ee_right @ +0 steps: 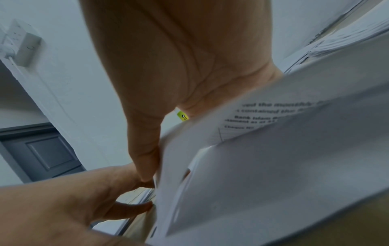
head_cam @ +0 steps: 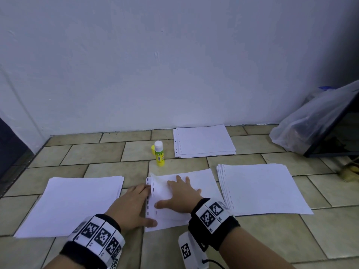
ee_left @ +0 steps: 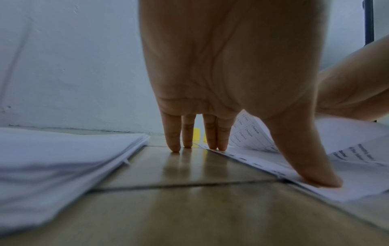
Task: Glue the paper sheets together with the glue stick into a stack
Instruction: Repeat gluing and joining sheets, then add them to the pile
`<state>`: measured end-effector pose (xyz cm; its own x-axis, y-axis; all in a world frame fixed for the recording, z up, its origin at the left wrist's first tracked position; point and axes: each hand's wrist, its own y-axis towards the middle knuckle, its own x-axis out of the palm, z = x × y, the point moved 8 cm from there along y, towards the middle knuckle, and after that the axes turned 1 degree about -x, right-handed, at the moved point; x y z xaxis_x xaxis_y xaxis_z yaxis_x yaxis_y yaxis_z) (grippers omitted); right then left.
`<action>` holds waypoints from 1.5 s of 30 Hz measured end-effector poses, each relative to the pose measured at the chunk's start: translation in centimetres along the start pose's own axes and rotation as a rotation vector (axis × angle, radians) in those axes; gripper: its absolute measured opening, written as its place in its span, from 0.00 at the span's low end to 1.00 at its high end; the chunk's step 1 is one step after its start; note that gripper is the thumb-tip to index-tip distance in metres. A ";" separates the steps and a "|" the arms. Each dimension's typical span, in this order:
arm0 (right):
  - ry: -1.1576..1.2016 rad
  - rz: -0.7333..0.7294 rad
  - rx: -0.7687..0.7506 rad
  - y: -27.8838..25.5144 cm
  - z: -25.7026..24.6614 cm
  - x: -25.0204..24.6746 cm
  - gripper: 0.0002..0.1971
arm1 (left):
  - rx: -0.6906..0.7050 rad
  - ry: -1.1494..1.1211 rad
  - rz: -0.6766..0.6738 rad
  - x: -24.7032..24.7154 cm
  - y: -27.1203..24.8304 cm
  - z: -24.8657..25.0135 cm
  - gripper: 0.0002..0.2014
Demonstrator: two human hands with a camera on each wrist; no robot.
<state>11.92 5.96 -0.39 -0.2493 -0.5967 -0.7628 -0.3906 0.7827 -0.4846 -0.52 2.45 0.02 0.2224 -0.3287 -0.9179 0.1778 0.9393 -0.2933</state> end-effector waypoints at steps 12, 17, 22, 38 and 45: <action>0.015 0.005 0.012 0.2 -0.1 -0.1 0.45 | -0.006 -0.005 0.003 0.0 0.0 0.0 0.48; 0.020 0.022 0.021 0.4 0.1 0.0 0.45 | -0.003 -0.006 0.002 0.1 0.0 0.0 0.47; 0.012 0.013 0.025 0.4 0.2 -0.2 0.47 | -0.006 -0.004 0.000 0.1 0.0 -0.1 0.48; -0.002 0.013 0.008 0.5 -0.2 -0.3 0.46 | 0.000 -0.030 -0.003 -0.1 -0.1 0.1 0.47; 0.007 0.011 0.007 0.4 -0.4 -0.3 0.47 | -0.004 -0.035 -0.007 0.0 -0.1 0.1 0.46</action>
<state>11.49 6.41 -0.23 -0.2597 -0.5895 -0.7649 -0.3815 0.7903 -0.4796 -0.45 2.34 0.11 0.2543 -0.3389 -0.9058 0.1758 0.9372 -0.3012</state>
